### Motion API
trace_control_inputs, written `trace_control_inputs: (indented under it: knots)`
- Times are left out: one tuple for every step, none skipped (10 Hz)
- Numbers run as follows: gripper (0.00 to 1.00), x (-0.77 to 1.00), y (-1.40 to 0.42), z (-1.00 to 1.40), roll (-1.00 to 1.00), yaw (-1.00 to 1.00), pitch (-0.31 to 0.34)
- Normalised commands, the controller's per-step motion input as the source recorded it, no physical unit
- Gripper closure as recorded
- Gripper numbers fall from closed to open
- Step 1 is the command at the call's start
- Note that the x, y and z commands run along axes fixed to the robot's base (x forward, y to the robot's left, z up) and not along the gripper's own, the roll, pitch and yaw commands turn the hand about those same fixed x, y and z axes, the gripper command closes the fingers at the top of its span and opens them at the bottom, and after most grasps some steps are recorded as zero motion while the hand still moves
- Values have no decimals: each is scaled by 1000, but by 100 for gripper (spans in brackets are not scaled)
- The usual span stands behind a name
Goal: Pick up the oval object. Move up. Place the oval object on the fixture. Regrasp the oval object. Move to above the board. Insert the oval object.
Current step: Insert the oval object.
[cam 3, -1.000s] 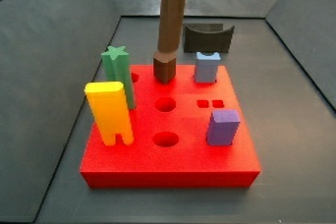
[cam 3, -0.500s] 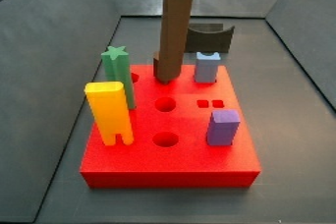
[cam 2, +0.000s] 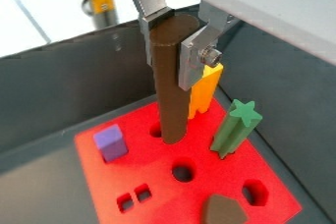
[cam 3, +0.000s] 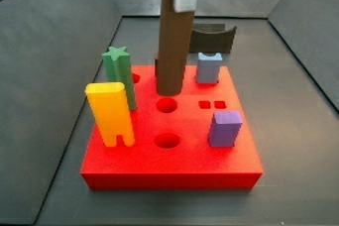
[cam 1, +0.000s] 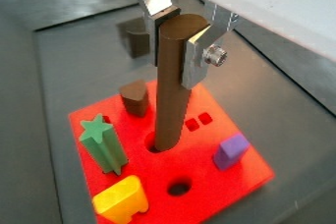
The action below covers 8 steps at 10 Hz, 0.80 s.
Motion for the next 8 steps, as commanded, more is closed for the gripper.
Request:
trace_control_inputs:
  knots:
    - [100,0,-446,-377,0,-763,-29]
    - [100,0,-603,-440,106,-283,0]
    - [100,0,-451,-431,64,-203,0]
    - [100,0,-266,-349,97,-123,-31]
    - [100,0,-271,-409,127,-140,-40]
    - [100,0,-260,-423,97,-166,-30]
    - [100,0,-143,-309,54,-123,-34]
    - [100,0,-9,-317,16,-83,-37]
